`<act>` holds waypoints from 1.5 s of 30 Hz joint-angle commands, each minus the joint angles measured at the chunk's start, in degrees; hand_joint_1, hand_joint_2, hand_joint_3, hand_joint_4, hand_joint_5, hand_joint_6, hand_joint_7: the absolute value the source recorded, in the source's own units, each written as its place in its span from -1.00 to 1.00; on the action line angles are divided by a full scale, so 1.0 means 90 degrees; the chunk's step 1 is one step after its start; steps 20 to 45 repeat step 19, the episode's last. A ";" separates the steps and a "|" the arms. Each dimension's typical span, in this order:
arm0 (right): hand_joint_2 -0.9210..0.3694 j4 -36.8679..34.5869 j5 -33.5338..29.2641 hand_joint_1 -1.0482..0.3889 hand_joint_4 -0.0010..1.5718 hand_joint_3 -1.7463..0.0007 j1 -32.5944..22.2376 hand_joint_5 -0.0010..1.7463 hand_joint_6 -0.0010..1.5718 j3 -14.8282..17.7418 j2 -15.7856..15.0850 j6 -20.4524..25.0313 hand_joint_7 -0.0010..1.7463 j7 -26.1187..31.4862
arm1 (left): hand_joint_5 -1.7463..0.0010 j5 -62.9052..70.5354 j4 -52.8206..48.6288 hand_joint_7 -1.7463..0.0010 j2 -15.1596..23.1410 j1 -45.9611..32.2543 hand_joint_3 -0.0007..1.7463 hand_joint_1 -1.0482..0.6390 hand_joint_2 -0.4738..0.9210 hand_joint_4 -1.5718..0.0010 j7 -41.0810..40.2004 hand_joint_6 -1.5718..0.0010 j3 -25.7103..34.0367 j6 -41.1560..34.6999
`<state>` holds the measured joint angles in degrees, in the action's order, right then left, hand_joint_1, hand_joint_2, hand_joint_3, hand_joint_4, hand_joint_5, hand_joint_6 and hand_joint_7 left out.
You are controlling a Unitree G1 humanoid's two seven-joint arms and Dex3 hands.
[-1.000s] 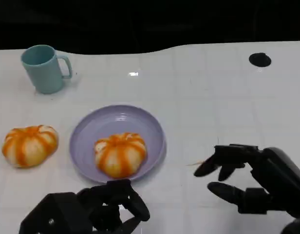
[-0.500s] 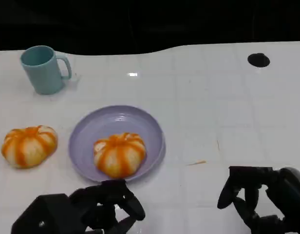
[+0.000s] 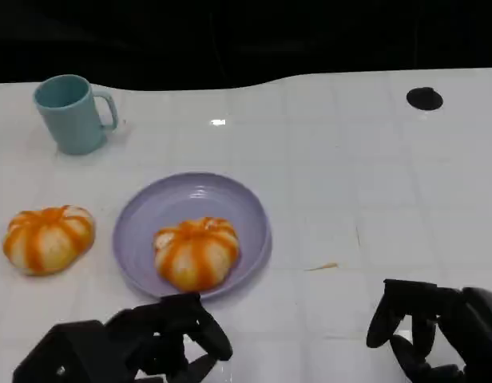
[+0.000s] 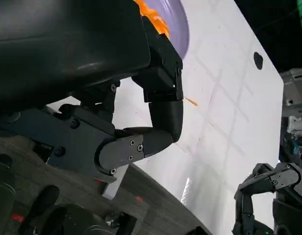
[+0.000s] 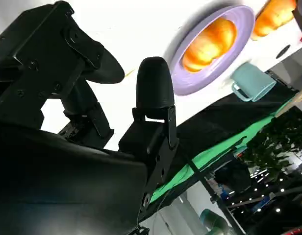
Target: Grasp the bread from the table and place it into the plate.
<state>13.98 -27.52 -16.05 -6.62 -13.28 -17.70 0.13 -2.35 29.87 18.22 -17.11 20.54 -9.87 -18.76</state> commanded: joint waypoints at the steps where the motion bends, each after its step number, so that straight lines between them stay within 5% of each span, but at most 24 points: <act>1: 0.04 0.0031 -0.0107 0.50 0.18 -0.54 -0.0035 0.96 0.11 0.0069 -0.0012 0.0163 0.51 0.0124 | -1.00 0.0116 -0.0102 -0.67 0.0060 -0.0052 -0.24 -0.15 0.88 0.20 -0.0005 0.25 -0.0039 0.0196; 12: -0.11 0.0170 -0.0311 0.49 0.17 -0.31 -0.0030 0.94 0.14 -0.0014 -0.0018 0.0462 0.41 0.0092 | -1.00 0.0024 -0.0018 -0.65 0.0063 -0.0091 -0.24 -0.12 0.89 0.18 0.0049 0.25 0.0024 0.0145; 45: -0.07 0.0114 -0.0384 0.45 0.18 -0.37 0.0002 0.97 0.16 -0.0049 -0.0055 0.0372 0.45 0.0173 | -1.00 0.0076 -0.0089 -0.67 0.0084 -0.0054 -0.23 -0.14 0.88 0.19 0.0049 0.24 0.0009 0.0219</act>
